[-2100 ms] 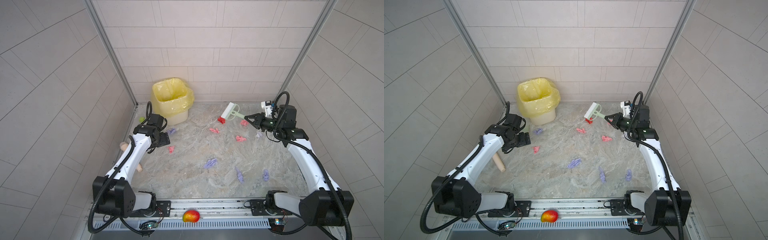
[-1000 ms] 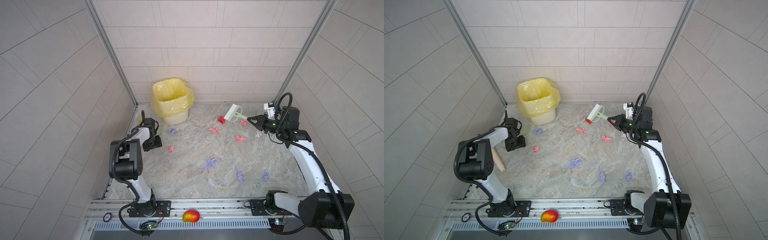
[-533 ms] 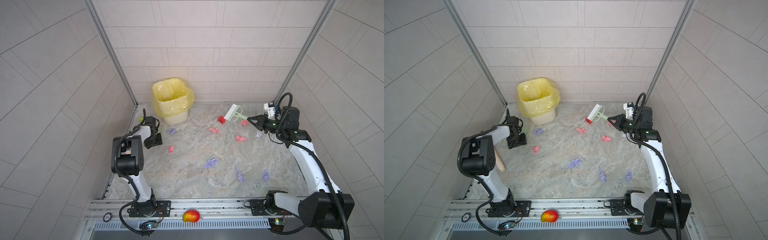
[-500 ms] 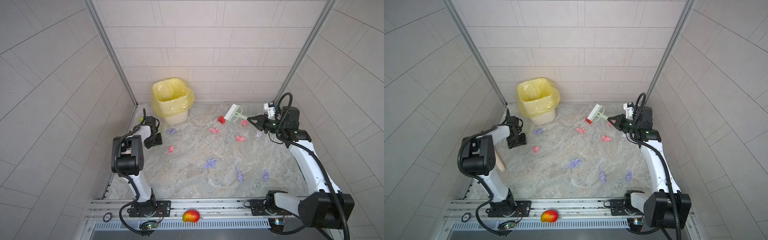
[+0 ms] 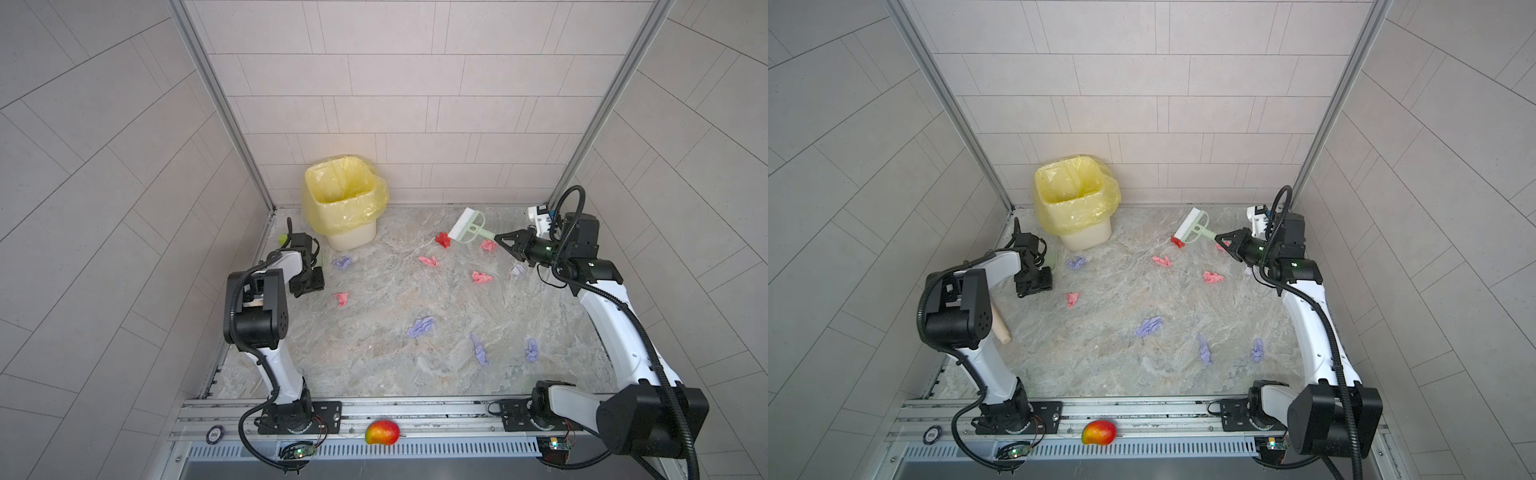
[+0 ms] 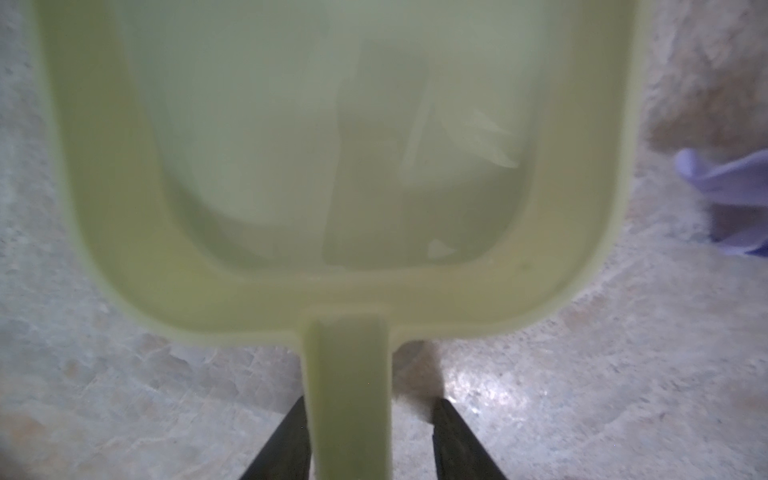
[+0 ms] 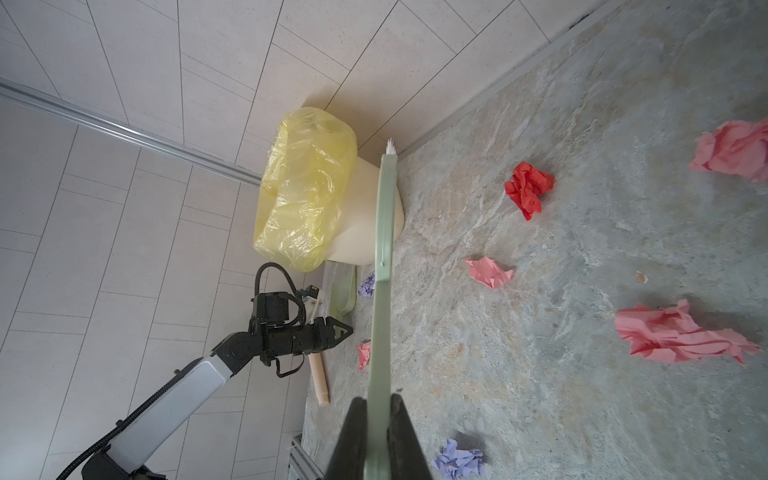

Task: Sweep away the paper scraps from the table
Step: 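Close the left gripper on the dustpan handle and lift it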

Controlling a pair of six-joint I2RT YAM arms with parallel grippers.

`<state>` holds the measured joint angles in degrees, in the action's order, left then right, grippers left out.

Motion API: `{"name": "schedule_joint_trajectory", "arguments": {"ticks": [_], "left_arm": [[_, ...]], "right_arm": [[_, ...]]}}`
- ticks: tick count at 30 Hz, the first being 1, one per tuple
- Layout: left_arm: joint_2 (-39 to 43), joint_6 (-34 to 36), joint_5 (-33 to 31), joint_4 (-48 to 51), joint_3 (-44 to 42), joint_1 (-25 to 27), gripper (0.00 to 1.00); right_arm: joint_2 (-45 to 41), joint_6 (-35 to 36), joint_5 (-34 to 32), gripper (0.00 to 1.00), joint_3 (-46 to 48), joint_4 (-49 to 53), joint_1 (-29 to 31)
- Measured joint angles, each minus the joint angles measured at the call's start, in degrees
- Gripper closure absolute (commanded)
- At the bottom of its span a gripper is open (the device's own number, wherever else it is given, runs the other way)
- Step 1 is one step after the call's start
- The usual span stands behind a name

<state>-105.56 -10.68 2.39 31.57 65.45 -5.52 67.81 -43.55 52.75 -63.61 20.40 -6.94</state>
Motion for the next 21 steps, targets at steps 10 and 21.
{"name": "schedule_joint_trajectory", "arguments": {"ticks": [10, 21], "left_arm": [[-0.8, -0.3, -0.1, 0.2, 0.9, 0.0, 0.69], [-1.0, -0.7, -1.1, 0.0, 1.1, 0.0, 0.93]], "right_arm": [[0.0, 0.0, 0.0, 1.0, 0.0, 0.0, 0.0], [0.0, -0.1, 0.0, 1.0, 0.4, 0.0, -0.1]]}}
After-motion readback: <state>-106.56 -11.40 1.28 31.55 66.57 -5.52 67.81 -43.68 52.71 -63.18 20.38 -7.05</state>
